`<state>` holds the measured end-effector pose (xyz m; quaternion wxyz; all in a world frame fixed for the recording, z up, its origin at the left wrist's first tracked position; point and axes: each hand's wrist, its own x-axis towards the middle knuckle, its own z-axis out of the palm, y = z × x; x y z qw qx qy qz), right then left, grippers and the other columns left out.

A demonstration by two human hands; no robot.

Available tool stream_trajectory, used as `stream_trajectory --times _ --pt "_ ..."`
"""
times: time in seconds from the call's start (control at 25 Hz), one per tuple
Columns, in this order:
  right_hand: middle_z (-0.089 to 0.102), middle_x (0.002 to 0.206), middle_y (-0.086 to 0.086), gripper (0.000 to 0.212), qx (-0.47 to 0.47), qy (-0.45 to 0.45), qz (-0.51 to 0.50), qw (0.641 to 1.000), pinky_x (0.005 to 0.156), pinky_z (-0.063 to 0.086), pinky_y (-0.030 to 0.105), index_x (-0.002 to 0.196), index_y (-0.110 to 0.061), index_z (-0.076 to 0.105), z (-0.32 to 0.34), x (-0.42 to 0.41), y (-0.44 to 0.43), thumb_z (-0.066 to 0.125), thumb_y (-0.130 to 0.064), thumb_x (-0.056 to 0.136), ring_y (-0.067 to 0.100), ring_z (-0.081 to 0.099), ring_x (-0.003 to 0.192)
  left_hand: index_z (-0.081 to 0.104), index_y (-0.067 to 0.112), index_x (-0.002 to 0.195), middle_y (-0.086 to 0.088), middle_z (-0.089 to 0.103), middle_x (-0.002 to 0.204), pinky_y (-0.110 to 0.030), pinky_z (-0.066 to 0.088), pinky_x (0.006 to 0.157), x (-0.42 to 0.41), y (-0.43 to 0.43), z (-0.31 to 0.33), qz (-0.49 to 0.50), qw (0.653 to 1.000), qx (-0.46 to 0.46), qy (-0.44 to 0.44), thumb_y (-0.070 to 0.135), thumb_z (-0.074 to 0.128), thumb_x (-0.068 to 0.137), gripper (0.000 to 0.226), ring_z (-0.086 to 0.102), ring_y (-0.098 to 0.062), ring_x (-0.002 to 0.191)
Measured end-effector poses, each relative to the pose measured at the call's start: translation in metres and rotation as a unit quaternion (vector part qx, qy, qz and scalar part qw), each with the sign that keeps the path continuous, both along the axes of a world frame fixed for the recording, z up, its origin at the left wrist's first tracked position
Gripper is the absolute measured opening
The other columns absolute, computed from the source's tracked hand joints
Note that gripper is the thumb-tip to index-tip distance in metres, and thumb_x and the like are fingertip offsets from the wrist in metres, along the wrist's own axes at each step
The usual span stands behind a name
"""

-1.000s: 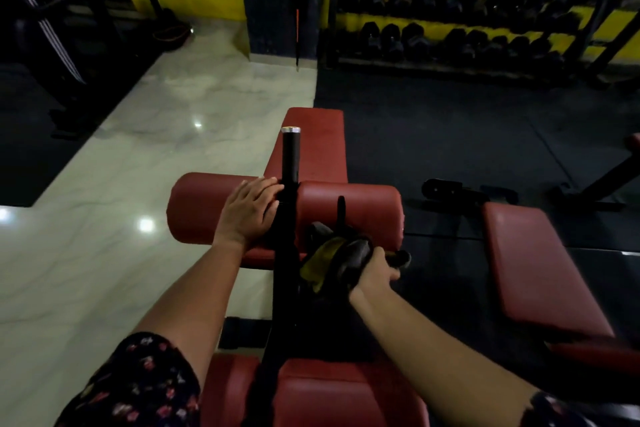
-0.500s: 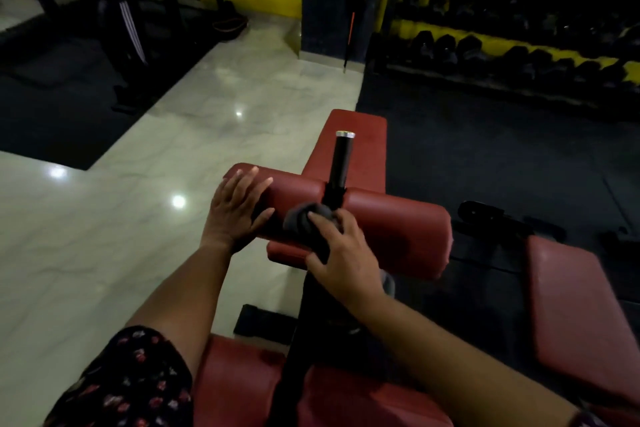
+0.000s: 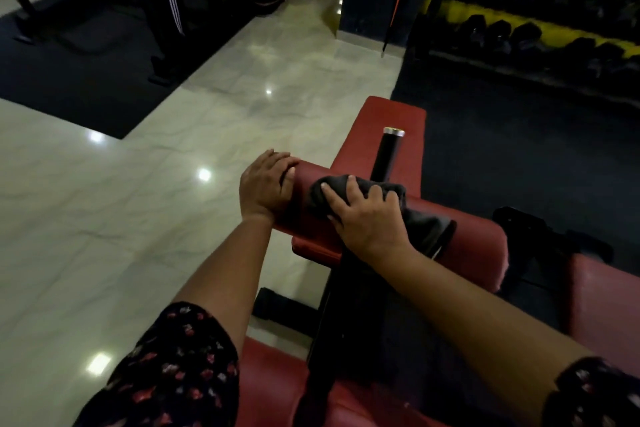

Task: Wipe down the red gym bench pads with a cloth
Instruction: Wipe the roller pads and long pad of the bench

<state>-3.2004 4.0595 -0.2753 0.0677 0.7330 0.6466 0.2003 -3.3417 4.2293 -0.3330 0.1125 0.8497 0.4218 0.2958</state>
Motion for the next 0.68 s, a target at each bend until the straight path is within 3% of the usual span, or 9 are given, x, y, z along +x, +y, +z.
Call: stream_trajectory --times 0.2,0.32,0.4,0.52,0.6,0.68 --pt "0.060 0.118 0.012 0.048 -0.046 0.146 -0.095 0.984 0.073 0.037 0.039 0.134 -0.021 0.049 0.028 0.007 0.053 0.033 -0.049 0.099 0.035 0.053 0.102 0.072 0.019 0.113 -0.002 0.069 0.121 -0.040 0.045 0.101 0.000 0.000 -0.005 0.009 0.999 0.020 -0.041 0.035 0.036 0.091 0.045 0.056 -0.028 0.124" --pt "0.060 0.115 0.013 0.048 -0.039 0.160 -0.128 0.978 0.071 0.034 0.038 0.126 -0.017 0.053 0.032 -0.001 0.062 0.033 -0.050 0.097 0.034 0.053 0.101 0.072 0.020 0.113 -0.001 0.069 0.121 -0.039 0.043 0.101 0.000 0.000 -0.003 0.010 0.998 0.000 -0.059 0.037 0.036 0.091 0.045 0.055 -0.027 0.125" --pt "0.059 0.115 0.015 0.055 -0.004 0.100 -0.083 0.992 0.073 0.036 0.040 0.134 -0.016 0.050 0.023 -0.009 0.043 0.033 -0.049 0.093 0.034 0.052 0.097 0.073 0.018 0.112 -0.003 0.069 0.120 -0.041 0.044 0.101 -0.001 0.002 -0.005 0.004 0.998 0.006 -0.056 0.037 0.036 0.092 0.046 0.056 -0.029 0.123" --pt "0.052 0.124 0.021 0.066 0.015 -0.049 -0.006 0.999 0.085 0.036 0.056 0.144 -0.018 0.042 -0.017 -0.026 -0.001 0.037 -0.044 0.083 0.038 0.051 0.099 0.073 0.017 0.111 -0.006 0.070 0.118 -0.044 0.048 0.098 0.001 0.002 -0.003 -0.004 0.999 0.021 -0.046 0.039 0.036 0.091 0.047 0.058 -0.032 0.120" --pt "0.044 0.132 0.019 0.058 0.013 -0.129 0.027 0.991 0.088 0.033 0.066 0.145 -0.021 0.040 -0.058 -0.037 -0.029 0.041 -0.028 0.087 0.039 0.048 0.104 0.073 0.019 0.112 -0.004 0.069 0.120 -0.042 0.047 0.099 0.001 0.000 -0.001 0.005 0.999 0.001 -0.053 0.039 0.036 0.090 0.047 0.056 -0.030 0.122" --pt "0.039 0.132 0.011 0.050 0.007 -0.184 0.054 0.981 0.089 0.034 0.069 0.136 -0.026 0.053 -0.084 -0.042 -0.043 0.056 -0.024 0.086 0.035 0.044 0.106 0.071 0.022 0.114 0.000 0.068 0.122 -0.040 0.043 0.101 -0.001 -0.005 0.001 0.007 0.999 -0.014 -0.052 0.040 0.035 0.089 0.047 0.053 -0.027 0.126"
